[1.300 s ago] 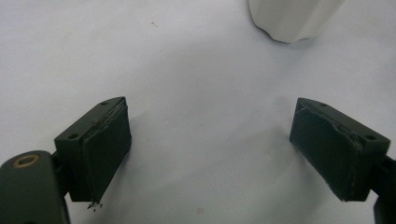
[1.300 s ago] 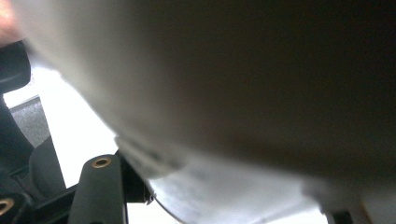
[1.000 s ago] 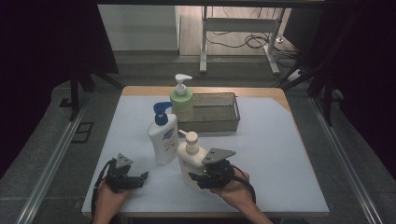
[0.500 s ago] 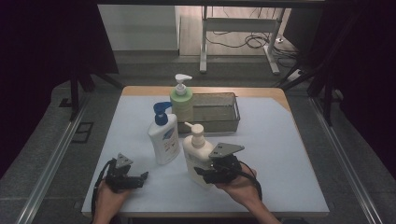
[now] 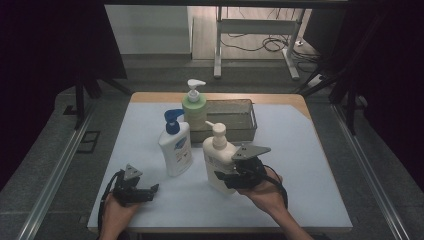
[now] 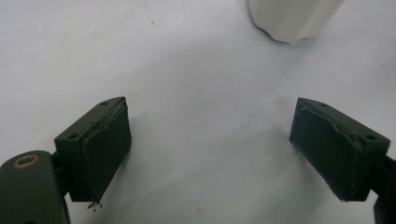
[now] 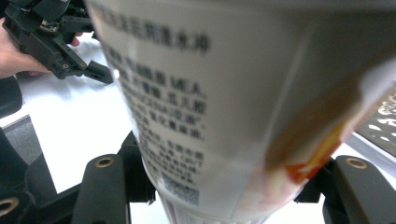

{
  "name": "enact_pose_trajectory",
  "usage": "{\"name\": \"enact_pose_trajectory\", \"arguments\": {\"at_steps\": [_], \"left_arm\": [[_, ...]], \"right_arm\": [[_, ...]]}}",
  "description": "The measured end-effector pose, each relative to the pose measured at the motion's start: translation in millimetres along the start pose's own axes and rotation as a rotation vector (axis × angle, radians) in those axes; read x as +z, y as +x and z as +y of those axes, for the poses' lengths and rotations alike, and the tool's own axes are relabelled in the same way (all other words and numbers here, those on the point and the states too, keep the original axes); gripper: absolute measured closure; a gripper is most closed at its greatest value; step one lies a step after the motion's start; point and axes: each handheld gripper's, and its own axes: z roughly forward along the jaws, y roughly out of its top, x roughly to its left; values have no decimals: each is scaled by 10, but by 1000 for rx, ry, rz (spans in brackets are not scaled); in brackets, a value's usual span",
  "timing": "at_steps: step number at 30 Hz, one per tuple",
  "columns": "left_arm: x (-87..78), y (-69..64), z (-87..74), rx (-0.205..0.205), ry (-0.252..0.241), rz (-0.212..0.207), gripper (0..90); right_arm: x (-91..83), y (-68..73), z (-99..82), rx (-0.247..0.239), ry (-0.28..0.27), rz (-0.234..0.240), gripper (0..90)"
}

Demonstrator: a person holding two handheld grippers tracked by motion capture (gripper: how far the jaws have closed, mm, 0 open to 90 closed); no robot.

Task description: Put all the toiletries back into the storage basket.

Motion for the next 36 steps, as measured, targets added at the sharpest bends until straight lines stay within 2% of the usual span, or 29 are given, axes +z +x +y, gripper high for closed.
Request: {"name": "enact_pose_trajectory", "arguments": {"at_steps": [12,23,36], "left_arm": [[0,0,0,0,0,0,122],[0,1,0,1,1,-1,122],[1,0,-1,0,-2,0,122]], "right_arm": [[-81,-156,135,13,-6,-27,395],[-149,-379,312,45,-25,-71,396],[-141,-536,489,63,-44,-114,396]]}}
